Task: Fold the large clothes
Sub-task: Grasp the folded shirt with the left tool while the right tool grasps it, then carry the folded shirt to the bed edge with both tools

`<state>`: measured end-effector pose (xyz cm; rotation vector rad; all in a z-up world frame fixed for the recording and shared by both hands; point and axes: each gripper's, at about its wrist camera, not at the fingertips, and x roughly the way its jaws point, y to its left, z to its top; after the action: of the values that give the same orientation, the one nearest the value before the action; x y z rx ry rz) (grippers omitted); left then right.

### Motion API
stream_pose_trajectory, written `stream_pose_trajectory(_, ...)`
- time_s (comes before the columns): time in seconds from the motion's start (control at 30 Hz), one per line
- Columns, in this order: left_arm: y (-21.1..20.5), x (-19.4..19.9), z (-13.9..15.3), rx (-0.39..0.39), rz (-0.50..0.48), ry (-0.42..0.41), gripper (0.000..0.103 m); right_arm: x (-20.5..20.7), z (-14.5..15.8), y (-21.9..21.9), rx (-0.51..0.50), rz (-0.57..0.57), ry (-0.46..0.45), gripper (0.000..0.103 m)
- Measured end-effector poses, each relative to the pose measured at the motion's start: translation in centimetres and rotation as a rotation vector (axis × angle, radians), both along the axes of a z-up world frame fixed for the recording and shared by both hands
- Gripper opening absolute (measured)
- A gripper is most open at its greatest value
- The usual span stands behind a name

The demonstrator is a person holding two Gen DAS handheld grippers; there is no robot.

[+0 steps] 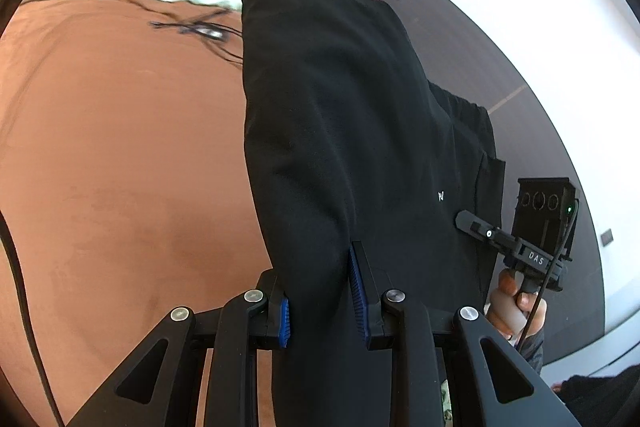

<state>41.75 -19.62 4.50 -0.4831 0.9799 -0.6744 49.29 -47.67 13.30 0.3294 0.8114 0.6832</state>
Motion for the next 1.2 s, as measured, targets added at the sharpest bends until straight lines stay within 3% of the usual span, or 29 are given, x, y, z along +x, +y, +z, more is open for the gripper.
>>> stream_pose_trajectory(0.23,-8.6,0.8,-0.7,-0.007,-0.095,0.018,0.026,-2.2,2.6,-5.6,-0.067,-0.081,-0.020,0.012)
stream_pose_trajectory(0.33,-11.6,0.2,-1.7,-0.014,-0.130,0.027,0.026,-2.5,4.2,-5.3,-0.097,-0.104,-0.026,0.012)
stream_pose_trajectory(0.43,-14.2,2.1,-1.9,-0.021,-0.148,0.040,0.026,-3.0,5.1,-5.4,-0.116,-0.120,-0.023,0.012)
stream_pose_trajectory(0.73,-18.7,1.7,-4.8,-0.007,-0.174,0.096,0.026,-1.5,5.8,-6.6,-0.174,-0.146,0.027,0.012)
stream_pose_trajectory(0.9,-20.3,2.8,-7.3,0.010,-0.169,0.129,0.026,0.0,4.4,-6.6,-0.177,-0.191,0.073,0.013)
stream_pose_trajectory(1.03,-22.3,4.4,-9.6,0.061,-0.136,0.186,0.032,1.9,1.3,-6.2,-0.262,-0.372,0.199,0.033)
stream_pose_trajectory(1.07,-22.3,4.6,-10.0,0.085,-0.129,0.192,0.032,2.1,0.8,-6.2,-0.286,-0.423,0.213,0.034)
stream_pose_trajectory(1.13,-22.5,4.8,-10.6,0.126,-0.127,0.197,0.035,1.7,0.6,-6.6,-0.318,-0.530,0.209,0.038)
stream_pose_trajectory(1.2,-21.8,4.8,-10.2,0.132,-0.120,0.169,0.048,0.1,1.4,-7.3,-0.263,-0.591,0.187,0.043)
